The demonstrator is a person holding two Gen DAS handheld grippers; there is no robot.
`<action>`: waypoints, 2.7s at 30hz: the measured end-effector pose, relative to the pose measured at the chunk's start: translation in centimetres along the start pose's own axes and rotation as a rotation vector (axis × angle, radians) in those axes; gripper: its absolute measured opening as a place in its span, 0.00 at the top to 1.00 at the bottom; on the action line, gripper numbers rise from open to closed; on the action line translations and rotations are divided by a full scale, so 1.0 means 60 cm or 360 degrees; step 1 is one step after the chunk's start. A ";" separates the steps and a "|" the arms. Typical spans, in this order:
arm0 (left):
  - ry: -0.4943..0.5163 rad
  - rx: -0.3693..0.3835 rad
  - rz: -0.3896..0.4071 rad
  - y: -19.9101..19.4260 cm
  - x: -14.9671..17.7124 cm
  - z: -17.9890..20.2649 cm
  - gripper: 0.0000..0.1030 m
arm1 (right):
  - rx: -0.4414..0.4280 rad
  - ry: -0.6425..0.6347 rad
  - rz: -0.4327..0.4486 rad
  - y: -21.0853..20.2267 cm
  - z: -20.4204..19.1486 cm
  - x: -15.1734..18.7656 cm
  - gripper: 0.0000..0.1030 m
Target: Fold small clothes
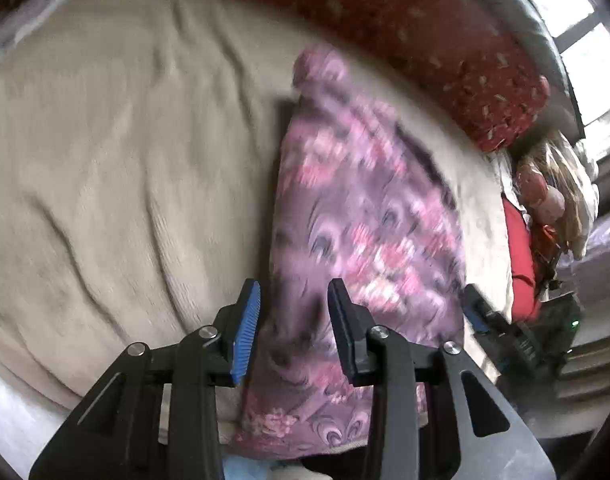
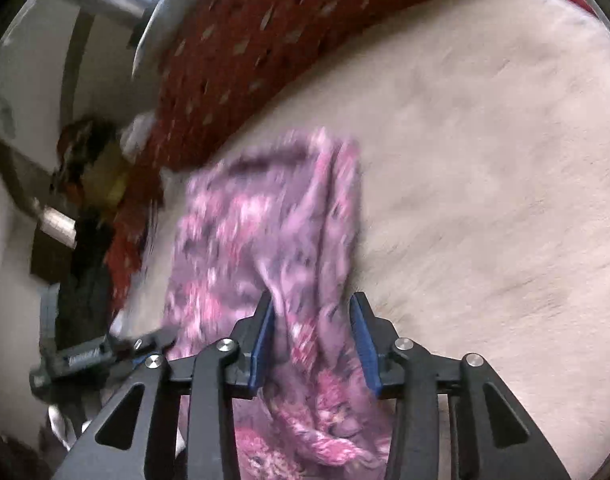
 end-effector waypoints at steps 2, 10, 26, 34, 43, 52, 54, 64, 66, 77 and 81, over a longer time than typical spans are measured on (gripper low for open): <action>0.0060 -0.0007 0.0041 -0.006 -0.020 0.020 0.68 | -0.0002 -0.0002 0.0117 -0.019 -0.012 -0.027 0.61; 0.0183 -0.0141 0.0074 0.049 -0.109 0.092 0.67 | 0.0058 -0.0415 0.0100 0.060 -0.112 -0.106 0.64; -0.0052 -0.0185 -0.0005 0.102 -0.179 0.061 0.51 | 0.0183 -0.0347 0.0015 0.112 -0.029 -0.166 0.65; -0.0119 -0.0121 -0.0086 0.091 -0.043 0.025 0.43 | 0.0184 -0.0608 -0.0131 0.085 -0.020 -0.025 0.68; -0.0018 -0.0178 -0.0017 0.023 0.024 0.026 0.43 | 0.0080 -0.0533 -0.0082 0.006 -0.047 0.015 0.64; 0.0006 -0.0215 -0.0032 0.000 0.075 0.001 0.33 | 0.0288 -0.0482 -0.0119 -0.023 -0.009 0.046 0.51; 0.0016 -0.0267 -0.0052 0.017 0.094 -0.012 0.25 | 0.0417 -0.0522 -0.0161 -0.025 0.008 0.062 0.42; 0.0036 -0.0279 -0.0003 0.034 0.102 -0.004 0.13 | 0.0570 -0.0471 -0.0156 -0.008 0.030 0.085 0.29; 0.0037 -0.0272 0.0003 0.033 0.105 -0.003 0.13 | 0.0588 -0.0472 -0.0112 -0.009 0.030 0.088 0.29; 0.0096 -0.0263 0.0019 0.038 0.114 0.003 0.03 | 0.0650 -0.0388 -0.0015 -0.030 0.037 0.103 0.26; 0.0108 -0.0269 0.0013 0.040 0.116 0.007 0.01 | 0.0633 -0.0381 -0.0015 -0.026 0.036 0.101 0.26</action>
Point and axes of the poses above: each gripper's, at about its wrist camera, not at the fingertips, and y roughly the way its jaws point, z to its right, x to its underside, the point moved 6 cm from there along y, roughly the way its jaws point, and after that the axes turned 6 degrees about -y, right-handed, at the moved point
